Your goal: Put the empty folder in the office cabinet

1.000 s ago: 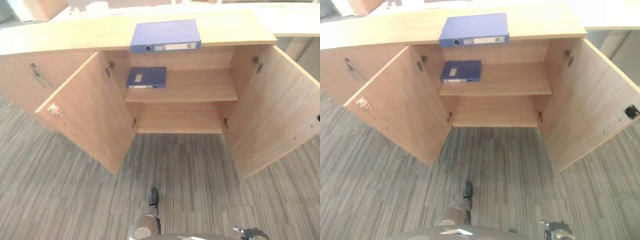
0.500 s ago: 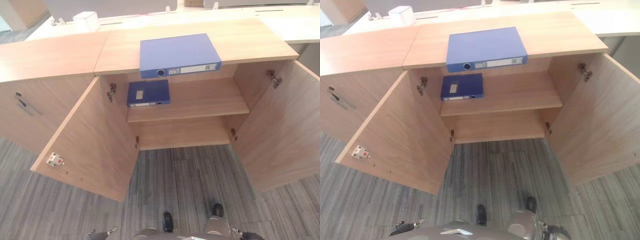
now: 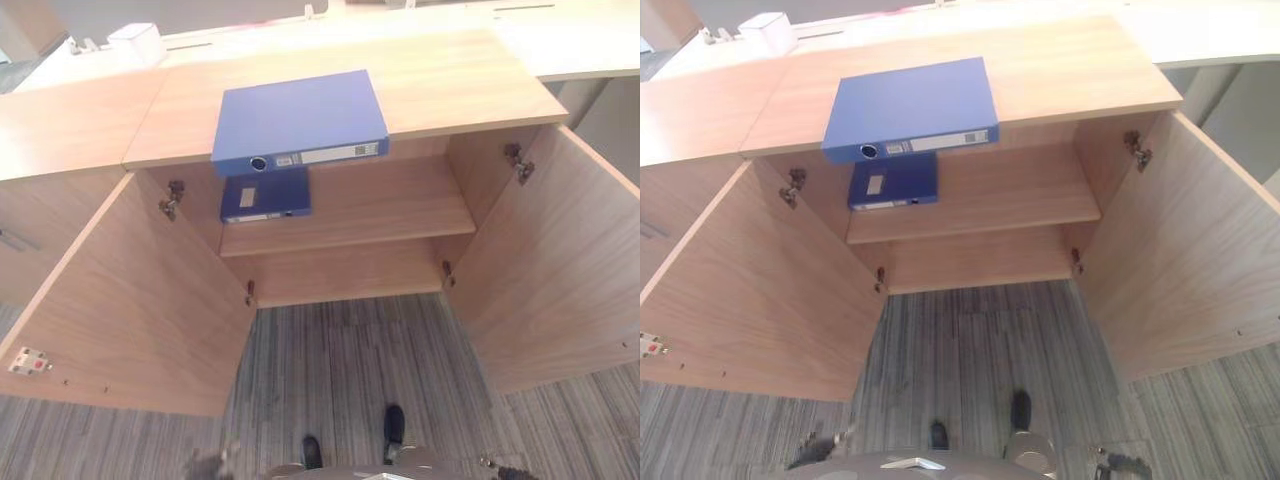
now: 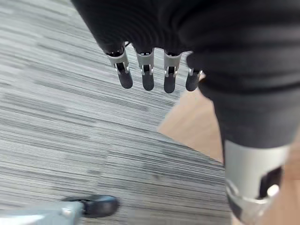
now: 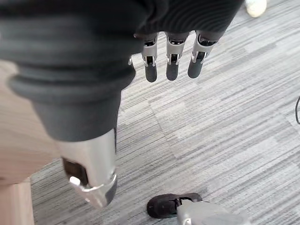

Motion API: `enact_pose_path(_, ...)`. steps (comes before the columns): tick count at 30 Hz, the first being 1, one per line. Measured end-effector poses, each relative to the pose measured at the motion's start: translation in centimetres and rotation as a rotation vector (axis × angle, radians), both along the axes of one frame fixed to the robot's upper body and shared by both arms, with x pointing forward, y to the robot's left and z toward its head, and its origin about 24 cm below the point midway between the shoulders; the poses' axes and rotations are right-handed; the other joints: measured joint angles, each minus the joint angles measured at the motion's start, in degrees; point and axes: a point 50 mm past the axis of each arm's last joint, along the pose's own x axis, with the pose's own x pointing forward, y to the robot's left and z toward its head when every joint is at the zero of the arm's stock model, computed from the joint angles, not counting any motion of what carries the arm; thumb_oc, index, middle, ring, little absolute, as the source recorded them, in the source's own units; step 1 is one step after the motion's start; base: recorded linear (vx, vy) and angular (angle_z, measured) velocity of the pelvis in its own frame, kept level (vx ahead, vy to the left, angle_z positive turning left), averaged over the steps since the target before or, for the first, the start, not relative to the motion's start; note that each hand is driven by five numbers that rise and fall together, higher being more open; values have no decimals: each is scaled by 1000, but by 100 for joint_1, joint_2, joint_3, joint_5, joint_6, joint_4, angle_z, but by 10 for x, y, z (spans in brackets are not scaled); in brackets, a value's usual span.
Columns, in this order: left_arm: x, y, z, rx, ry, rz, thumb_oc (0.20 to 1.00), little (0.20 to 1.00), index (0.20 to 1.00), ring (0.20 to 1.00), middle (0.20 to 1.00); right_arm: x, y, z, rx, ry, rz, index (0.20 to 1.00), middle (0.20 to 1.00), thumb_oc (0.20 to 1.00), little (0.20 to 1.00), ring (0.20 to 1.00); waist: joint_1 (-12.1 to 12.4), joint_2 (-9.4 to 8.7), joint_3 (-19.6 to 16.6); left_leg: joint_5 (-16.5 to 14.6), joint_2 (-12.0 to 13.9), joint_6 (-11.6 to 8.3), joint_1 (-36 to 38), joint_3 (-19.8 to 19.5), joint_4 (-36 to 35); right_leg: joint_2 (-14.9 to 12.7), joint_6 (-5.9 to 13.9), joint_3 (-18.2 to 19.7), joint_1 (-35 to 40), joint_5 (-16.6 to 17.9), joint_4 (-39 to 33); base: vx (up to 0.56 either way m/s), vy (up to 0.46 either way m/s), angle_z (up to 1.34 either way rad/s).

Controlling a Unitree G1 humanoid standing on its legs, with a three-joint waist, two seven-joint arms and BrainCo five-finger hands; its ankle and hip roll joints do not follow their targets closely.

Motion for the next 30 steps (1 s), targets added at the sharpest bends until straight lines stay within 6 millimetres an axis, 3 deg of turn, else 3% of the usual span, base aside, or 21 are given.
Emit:
enact_pose_path(2, 36, -2, 21, 0, -182, -14, 1000, 1000, 1000, 1000, 1000, 10, 1, 2, -5, -45, 13, 1000, 1000, 1000, 1000, 1000, -7, -33, 82, 3, 43, -55, -108, -20, -13, 38, 3, -17, -96, -1, -1, -14, -36, 4)
enact_pose_path(3, 64, -6, 41, 7, -328, -39, 1000, 1000, 1000, 1000, 1000, 17, 1, 4, -11, -72, 18, 1000, 1000, 1000, 1000, 1000, -6, -60, 199, 2, 66, -117, -168, -52, -49, 56, 7, -31, -147, 2, -5, 2, -64, 7)
enact_pose_path(6, 89, -9, 72, -6, -513, -43, 1000, 1000, 1000, 1000, 1000, 19, 1, 5, -19, -88, 14, 1000, 1000, 1000, 1000, 1000, -25, -138, 320, 28, 100, -155, -245, -70, -53, 85, 9, -32, -225, 3, -9, 24, -42, 1)
enact_pose_path(9, 95, -6, 82, -18, -569, -19, 1000, 1000, 1000, 1000, 1000, 11, 1, 3, -21, -61, -4, 1000, 1000, 1000, 1000, 1000, -79, -159, 372, 42, 131, -144, -191, -59, -50, 114, 10, -29, -215, 4, -24, 103, -77, -2)
enact_pose_path(18, 80, 4, 84, -37, -575, 53, 1000, 1000, 1000, 1000, 1000, -12, 0, -1, -11, 13, -26, 1000, 1000, 1000, 1000, 1000, -81, -161, 387, -45, 282, -139, 231, 44, 10, 285, -150, 50, 158, -112, -37, 83, -100, -6)
enact_pose_path(20, 85, 9, 89, -40, -599, 73, 1000, 1000, 1000, 1000, 1000, -8, 1, -1, -1, 4, -29, 1000, 1000, 1000, 1000, 1000, -5, -214, 447, -200, 322, -234, -152, -46, 805, 347, -247, 39, 112, -221, 16, -76, -123, 11)
enact_pose_path(21, 92, 12, 96, -36, -633, 74, 1000, 1000, 1000, 1000, 1000, -6, 4, -2, 8, 0, -33, 1000, 1000, 1000, 1000, 1000, 41, -356, 540, -326, 240, -230, -546, -237, 1566, 267, -342, 170, 90, -250, 6, -10, -23, 5)
enact_pose_path(22, 98, 15, 101, -26, -654, 76, 1000, 1000, 1000, 1000, 1000, -2, 5, -2, 13, -6, -37, 1000, 1000, 1000, 1000, 1000, 130, -483, 644, -353, 177, -233, -1005, -478, 2461, 200, -407, 312, 86, -279, 31, 99, 38, -41)
enact_pose_path(23, 97, 16, 101, -19, -654, 91, 1000, 1000, 1000, 1000, 1000, 7, -1, 2, -6, -26, -39, 1000, 1000, 1000, 1000, 1000, 309, -515, 682, -534, 69, -316, -1389, -1005, 2832, 203, -456, 436, 66, -312, 66, 111, 32, -60)
enact_pose_path(24, 96, 16, 100, -19, -648, 98, 1000, 1000, 1000, 1000, 1000, 13, -6, 4, -21, -40, -37, 1000, 1000, 1000, 1000, 1000, 304, -510, 733, -528, 56, -336, -1462, -1134, 2640, 211, -477, 441, 47, -329, 38, 180, 113, -63)
enact_pose_path(26, 96, 17, 100, -7, -643, 118, 1000, 1000, 1000, 1000, 1000, 25, -10, 8, -40, -69, -33, 1000, 1000, 1000, 1000, 1000, 301, -476, 755, -450, 32, -363, -1484, -1318, 1467, 219, -425, 516, -45, -365, -32, 192, 119, -30)
enact_pose_path(27, 97, 16, 99, -4, -639, 132, 1000, 1000, 1000, 1000, 1000, 37, -9, 11, -44, -98, -20, 1000, 1000, 1000, 1000, 1000, 304, -320, 826, -215, 7, -348, -1462, -1478, 711, 264, -10, 605, -42, -753, -43, 140, 157, -37)
enact_pose_path(28, 97, 13, 97, -13, -637, 144, 1000, 1000, 1000, 1000, 1000, 38, -9, 11, -47, -97, -15, 1000, 1000, 1000, 1000, 1000, 355, -200, 825, -165, 161, -369, -1423, -1587, 314, 469, 54, 615, -85, -859, 90, 90, 142, -78)
enact_pose_path(29, 94, 15, 100, 0, -655, 159, 1000, 1000, 1000, 1000, 1000, 38, -8, 11, -41, -106, -19, 1000, 1000, 1000, 1000, 1000, 455, -85, 765, -148, 506, -607, -1326, -1682, -27, 652, -123, 649, -231, -895, 739, -39, 164, -86)
enact_pose_path(30, 96, 16, 100, 6, -654, 173, 1000, 1000, 1000, 1000, 1000, 39, -9, 12, -41, -120, -30, 1000, 1000, 1000, 1000, 1000, 479, -32, 800, -71, 576, -599, -1294, -1590, 19, 675, -547, 514, -136, -519, 532, -34, 152, -78)
